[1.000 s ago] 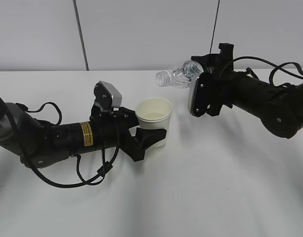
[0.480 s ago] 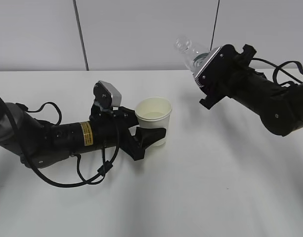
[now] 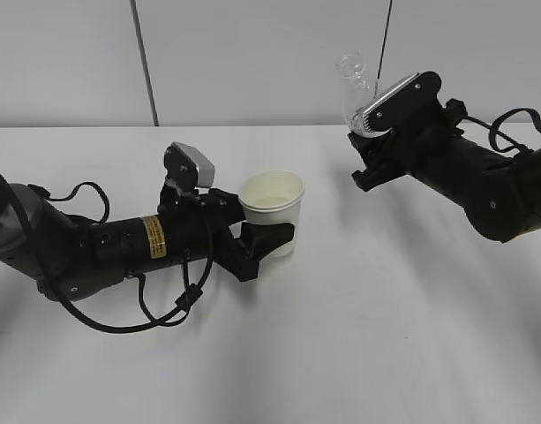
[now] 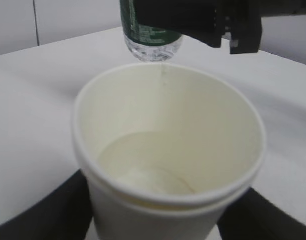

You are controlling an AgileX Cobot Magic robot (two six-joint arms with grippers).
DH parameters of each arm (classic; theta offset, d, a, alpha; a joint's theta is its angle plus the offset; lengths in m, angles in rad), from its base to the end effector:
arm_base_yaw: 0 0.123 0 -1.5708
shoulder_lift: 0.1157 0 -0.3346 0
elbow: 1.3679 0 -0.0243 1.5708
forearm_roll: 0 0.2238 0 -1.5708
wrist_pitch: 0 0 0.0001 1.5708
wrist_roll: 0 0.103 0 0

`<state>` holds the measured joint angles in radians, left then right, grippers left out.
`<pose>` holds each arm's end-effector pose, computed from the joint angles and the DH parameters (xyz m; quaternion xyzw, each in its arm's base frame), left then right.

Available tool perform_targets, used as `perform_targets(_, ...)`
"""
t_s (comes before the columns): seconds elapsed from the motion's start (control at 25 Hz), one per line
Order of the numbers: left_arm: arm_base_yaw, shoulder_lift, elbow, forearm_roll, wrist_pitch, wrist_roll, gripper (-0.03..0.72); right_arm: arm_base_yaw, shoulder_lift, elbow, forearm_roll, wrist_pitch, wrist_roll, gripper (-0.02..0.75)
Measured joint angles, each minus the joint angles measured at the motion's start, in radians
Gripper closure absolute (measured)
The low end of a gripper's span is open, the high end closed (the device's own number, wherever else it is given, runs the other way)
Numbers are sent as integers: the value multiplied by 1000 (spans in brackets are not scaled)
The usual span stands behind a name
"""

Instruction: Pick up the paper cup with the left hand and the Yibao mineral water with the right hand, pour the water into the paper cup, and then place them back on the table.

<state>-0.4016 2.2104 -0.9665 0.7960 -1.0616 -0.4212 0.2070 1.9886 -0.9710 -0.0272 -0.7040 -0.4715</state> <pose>0.3610 -0.2231 0.1508 0.3607 0.6857 -0.3610 0.5191 0.4143 0.0889 0.2229 -0.2732 0.7333 -0.0817 0.6173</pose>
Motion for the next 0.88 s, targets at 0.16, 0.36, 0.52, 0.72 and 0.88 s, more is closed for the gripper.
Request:
perform_targets(0.16,1,0,0,-31,0,0,244,0,0,0,1,24,80,250)
perform_targets(0.36,1,0,0,-60,1,0,246,0,0,0,1,40,191,250)
perform_targets(0.52,1,0,0,-78,1,0,246,0,0,0,1,52,271,250)
perform_targets(0.72,2,0,0,-87,1,0,246,0,0,0,1,96,334,250)
perform_targets(0.88,21,0,0,-87,1,0,246,0,0,0,-3,104,367,251)
